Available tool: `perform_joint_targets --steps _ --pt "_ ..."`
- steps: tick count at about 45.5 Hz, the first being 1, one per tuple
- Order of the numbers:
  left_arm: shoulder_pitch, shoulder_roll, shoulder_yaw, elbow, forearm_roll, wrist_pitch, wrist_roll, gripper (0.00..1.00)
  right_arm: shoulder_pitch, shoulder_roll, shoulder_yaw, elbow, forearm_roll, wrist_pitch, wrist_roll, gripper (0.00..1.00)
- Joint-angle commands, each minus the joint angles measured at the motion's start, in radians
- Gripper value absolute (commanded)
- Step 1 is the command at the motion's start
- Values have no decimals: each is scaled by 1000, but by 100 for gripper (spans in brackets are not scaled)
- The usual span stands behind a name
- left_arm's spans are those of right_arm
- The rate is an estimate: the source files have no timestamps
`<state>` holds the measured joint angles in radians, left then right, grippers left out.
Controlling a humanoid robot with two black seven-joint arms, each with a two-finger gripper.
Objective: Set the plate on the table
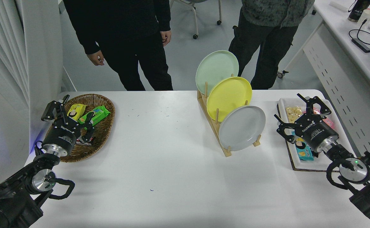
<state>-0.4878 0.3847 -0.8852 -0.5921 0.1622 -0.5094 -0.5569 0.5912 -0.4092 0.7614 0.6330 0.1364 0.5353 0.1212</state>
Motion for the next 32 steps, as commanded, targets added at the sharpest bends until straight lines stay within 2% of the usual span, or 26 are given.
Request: perform_joint_targets --steps 1,13,26,27,28,32 --pt "0 0 0 0 0 0 0 98 12 -14 -88 -1 -1 6 0 99" --pt "0 0 0 0 0 0 0 98 32 -19 -99 1 0 -6 0 99" --pt "0 0 0 0 0 0 0 98 134 -22 -237 134 2 -221 -2 99" --pt "0 0 0 0 0 0 0 98 134 -22 -237 151 2 -245 -2 99" --pt "0 0 0 0 -1 0 0 98 136 -11 -240 201 2 -339 -2 99" --pt "0 0 0 0 -1 0 0 98 144 -8 -248 237 2 -420 -3 99"
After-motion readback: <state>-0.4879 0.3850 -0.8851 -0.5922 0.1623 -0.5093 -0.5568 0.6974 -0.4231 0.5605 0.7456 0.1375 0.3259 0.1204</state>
